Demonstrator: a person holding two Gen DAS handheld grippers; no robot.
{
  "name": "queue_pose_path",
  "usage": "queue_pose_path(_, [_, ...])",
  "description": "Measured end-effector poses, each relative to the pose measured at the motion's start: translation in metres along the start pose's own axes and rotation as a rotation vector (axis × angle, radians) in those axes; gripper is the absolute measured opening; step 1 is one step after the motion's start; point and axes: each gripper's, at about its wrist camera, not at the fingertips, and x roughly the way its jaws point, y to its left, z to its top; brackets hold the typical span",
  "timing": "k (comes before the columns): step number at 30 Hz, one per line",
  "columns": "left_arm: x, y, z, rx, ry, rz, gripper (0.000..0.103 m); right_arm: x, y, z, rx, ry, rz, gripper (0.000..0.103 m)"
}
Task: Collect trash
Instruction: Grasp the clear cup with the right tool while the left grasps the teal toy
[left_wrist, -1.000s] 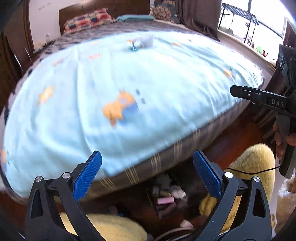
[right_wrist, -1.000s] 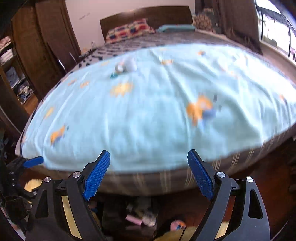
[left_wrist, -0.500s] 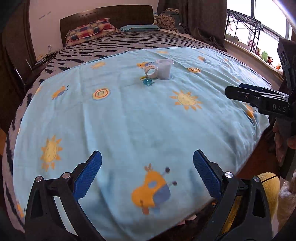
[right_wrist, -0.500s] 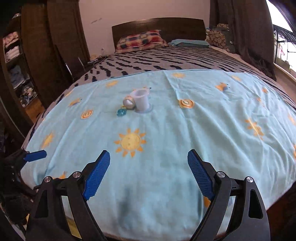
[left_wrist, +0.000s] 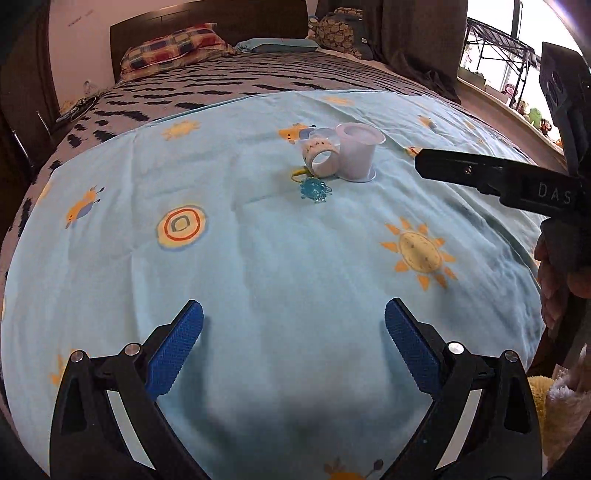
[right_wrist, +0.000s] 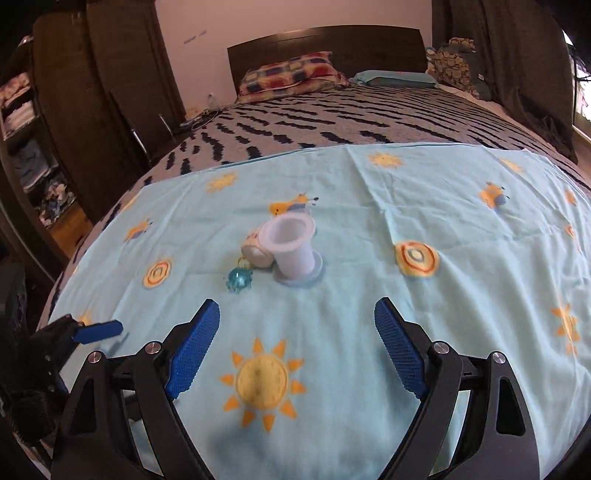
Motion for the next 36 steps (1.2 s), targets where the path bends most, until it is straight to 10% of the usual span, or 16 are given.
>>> queue_pose_path(11, [0.041, 0.007, 0.042, -0.006, 0.000, -0.036, 0.080, 0.067, 0.004, 0.032, -0.006, 0.053, 0.010, 0.076])
queue_pose_path(17, [0.059, 0.003, 0.062, 0.007, 0.003, -0.062, 0.069, 0.067, -0.004, 0.037, 0.008, 0.031, 0.033, 0.047])
queue_pose_path(31, [0.080, -0.005, 0.082, 0.002, 0.002, -0.110, 0.027, 0.022, -0.020, 0.034, 0.005, -0.016, 0.031, 0.046])
queue_pose_path(36, [0.071, -0.009, 0.074, 0.009, 0.004, -0.107, 0.027, 0.003, -0.017, 0.023, 0.012, -0.012, 0.032, 0.046])
